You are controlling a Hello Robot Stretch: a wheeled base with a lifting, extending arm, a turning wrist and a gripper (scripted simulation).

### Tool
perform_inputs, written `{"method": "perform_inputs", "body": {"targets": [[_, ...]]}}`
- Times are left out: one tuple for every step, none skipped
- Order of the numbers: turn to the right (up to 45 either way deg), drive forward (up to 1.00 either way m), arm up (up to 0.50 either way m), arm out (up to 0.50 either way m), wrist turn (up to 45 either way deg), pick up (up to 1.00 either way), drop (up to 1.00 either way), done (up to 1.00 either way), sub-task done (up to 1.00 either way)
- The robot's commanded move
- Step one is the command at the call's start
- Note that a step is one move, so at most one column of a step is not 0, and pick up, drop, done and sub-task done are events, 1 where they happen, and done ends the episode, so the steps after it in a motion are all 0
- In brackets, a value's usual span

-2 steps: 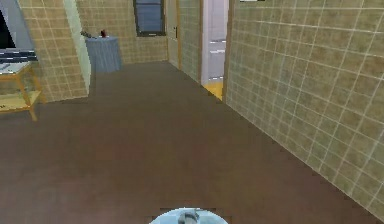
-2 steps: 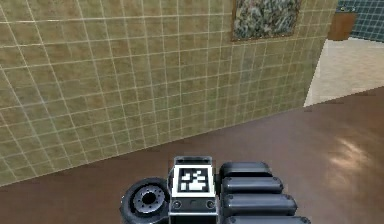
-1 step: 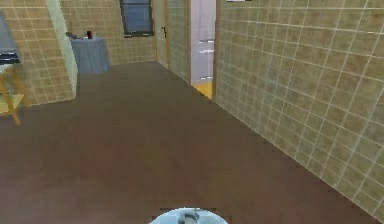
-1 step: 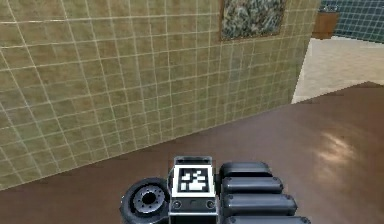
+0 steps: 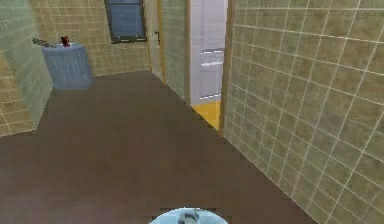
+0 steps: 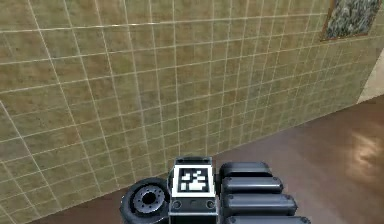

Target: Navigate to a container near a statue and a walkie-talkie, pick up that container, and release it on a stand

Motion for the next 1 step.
{"method": "perform_inputs", "body": {"targets": [[0.0, 1.00, 0.00, 0.00, 0.0, 0.00, 0.00, 0.00, 0.00]]}}
